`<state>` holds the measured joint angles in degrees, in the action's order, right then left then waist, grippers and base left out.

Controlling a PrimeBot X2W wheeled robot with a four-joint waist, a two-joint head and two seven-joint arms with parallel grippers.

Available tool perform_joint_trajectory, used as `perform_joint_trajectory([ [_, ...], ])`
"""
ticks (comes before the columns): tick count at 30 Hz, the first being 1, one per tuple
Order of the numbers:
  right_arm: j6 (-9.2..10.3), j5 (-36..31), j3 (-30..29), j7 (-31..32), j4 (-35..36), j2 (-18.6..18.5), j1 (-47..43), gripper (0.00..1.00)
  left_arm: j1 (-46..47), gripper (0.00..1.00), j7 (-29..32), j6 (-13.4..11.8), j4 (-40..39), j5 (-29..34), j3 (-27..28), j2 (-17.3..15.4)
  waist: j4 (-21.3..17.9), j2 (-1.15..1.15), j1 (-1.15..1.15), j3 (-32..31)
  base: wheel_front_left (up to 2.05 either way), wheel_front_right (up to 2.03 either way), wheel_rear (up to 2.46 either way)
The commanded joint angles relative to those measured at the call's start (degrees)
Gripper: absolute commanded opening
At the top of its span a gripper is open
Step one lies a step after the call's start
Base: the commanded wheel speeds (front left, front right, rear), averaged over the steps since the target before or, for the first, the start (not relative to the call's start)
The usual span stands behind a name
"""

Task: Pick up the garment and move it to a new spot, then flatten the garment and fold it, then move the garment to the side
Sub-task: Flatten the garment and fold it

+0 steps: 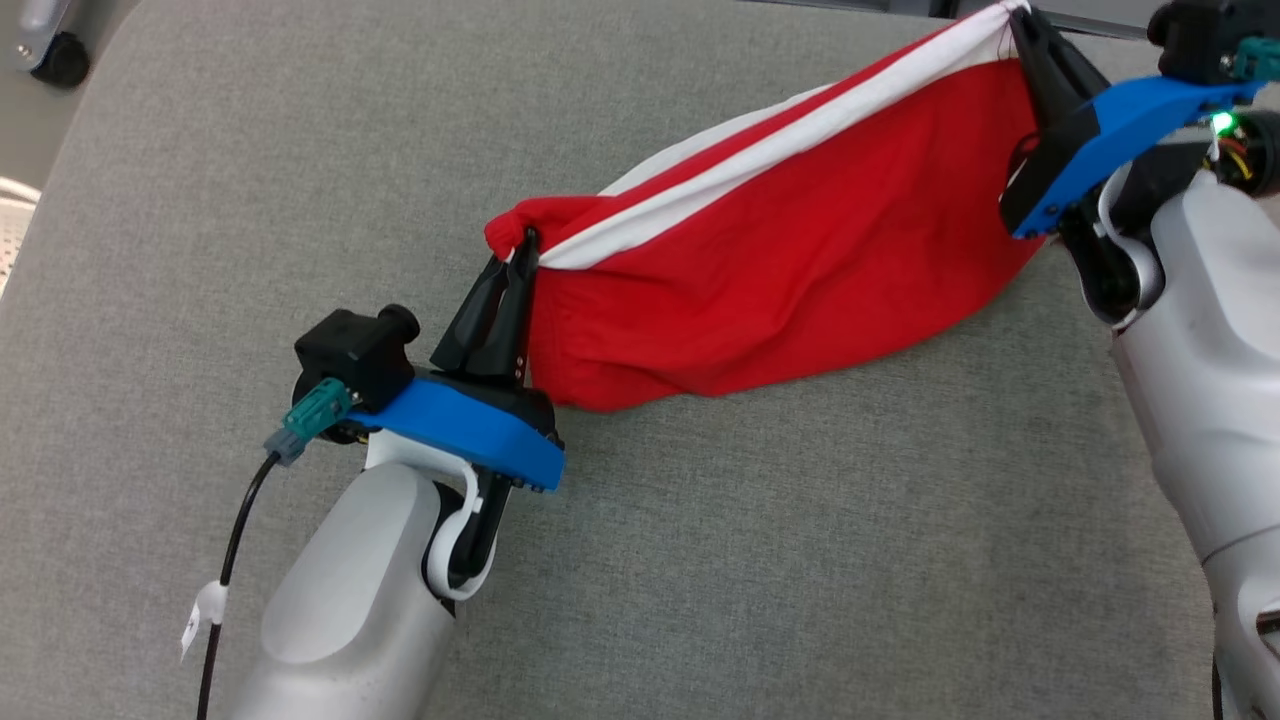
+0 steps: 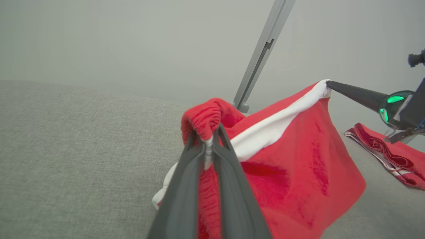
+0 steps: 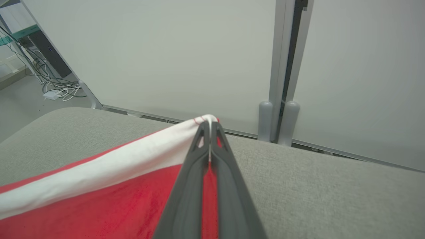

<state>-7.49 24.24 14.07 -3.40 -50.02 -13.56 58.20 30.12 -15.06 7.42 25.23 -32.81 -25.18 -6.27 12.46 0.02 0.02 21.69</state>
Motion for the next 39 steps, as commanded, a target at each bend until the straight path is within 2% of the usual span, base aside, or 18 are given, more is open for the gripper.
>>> perform_joint_trajectory([
  [1,-0.01,-0.7,0.9,-1.0,-3.8,0.3,4.1,0.00,2.7,0.00,-0.1,0.1,1.4,0.0,0.1,0.5,1.7,-0.02,-0.02,2.3,0.00,0.00,0.00],
  [8,-0.01,-2.7,2.4,-2.9,-16.0,1.9,11.0,0.00,5.7,0.00,-0.1,0.1,5.2,0.0,-0.1,1.8,2.6,-0.02,-0.02,3.8,0.00,0.00,0.00],
  [9,-0.01,-2.6,2.4,-3.3,-17.1,2.1,11.5,0.00,5.9,0.35,-0.1,0.1,5.6,0.5,0.1,1.9,2.7,-0.02,-0.02,3.9,0.00,0.00,0.00],
  [10,-0.01,-2.7,2.6,-3.8,-17.9,2.3,11.8,0.21,6.1,1.00,-0.1,0.1,5.9,1.1,0.2,1.9,2.7,-0.02,-0.02,3.9,0.00,0.00,0.00],
  [11,-0.01,-2.7,2.9,-4.3,-18.8,2.5,12.0,0.74,6.0,1.00,-0.1,0.1,6.1,1.4,0.3,2.0,2.7,-0.02,-0.02,3.9,0.00,0.00,0.00],
  [12,-0.01,-2.6,3.1,-4.8,-19.3,2.6,12.2,1.00,5.9,1.00,-0.1,0.1,5.8,1.6,0.4,2.2,2.7,-0.02,-0.02,3.9,0.00,0.00,0.00],
  [19,-0.01,-1.3,4.7,-6.5,-21.2,2.3,10.4,1.00,2.0,1.00,-0.1,0.1,3.7,5.1,2.0,1.5,2.1,-0.02,-0.02,2.1,0.00,0.00,0.00],
  [22,-0.01,-0.7,5.8,-6.9,-21.6,1.7,8.8,1.00,-1.3,1.00,-0.1,0.1,0.9,7.5,4.6,0.9,1.8,-0.02,-0.02,0.8,0.00,0.00,0.00],
  [26,-0.01,0.4,7.3,-6.2,-22.1,0.6,6.7,1.00,-6.9,1.00,-0.1,0.1,-4.0,11.2,10.7,0.4,2.2,-0.02,-0.02,-0.8,0.00,0.00,0.00],
  [33,-0.01,2.0,8.5,-3.5,-23.1,-2.1,2.8,1.00,-16.5,1.00,-0.1,-1.1,-13.5,19.5,22.7,1.8,4.3,-0.02,-0.02,-1.9,0.00,0.00,0.00],
  [36,-0.01,2.3,8.5,-2.2,-23.5,-2.9,1.7,1.00,-20.1,1.00,-0.1,-1.9,-16.8,22.2,26.1,2.6,5.0,-0.02,-0.02,-1.8,0.00,0.00,0.00],
  [39,-0.01,2.6,8.2,-1.3,-23.7,-3.4,0.8,1.00,-22.9,1.00,-0.1,-2.3,-17.9,24.9,26.8,3.1,5.5,-0.02,-0.02,-1.8,0.00,0.00,0.00],
])
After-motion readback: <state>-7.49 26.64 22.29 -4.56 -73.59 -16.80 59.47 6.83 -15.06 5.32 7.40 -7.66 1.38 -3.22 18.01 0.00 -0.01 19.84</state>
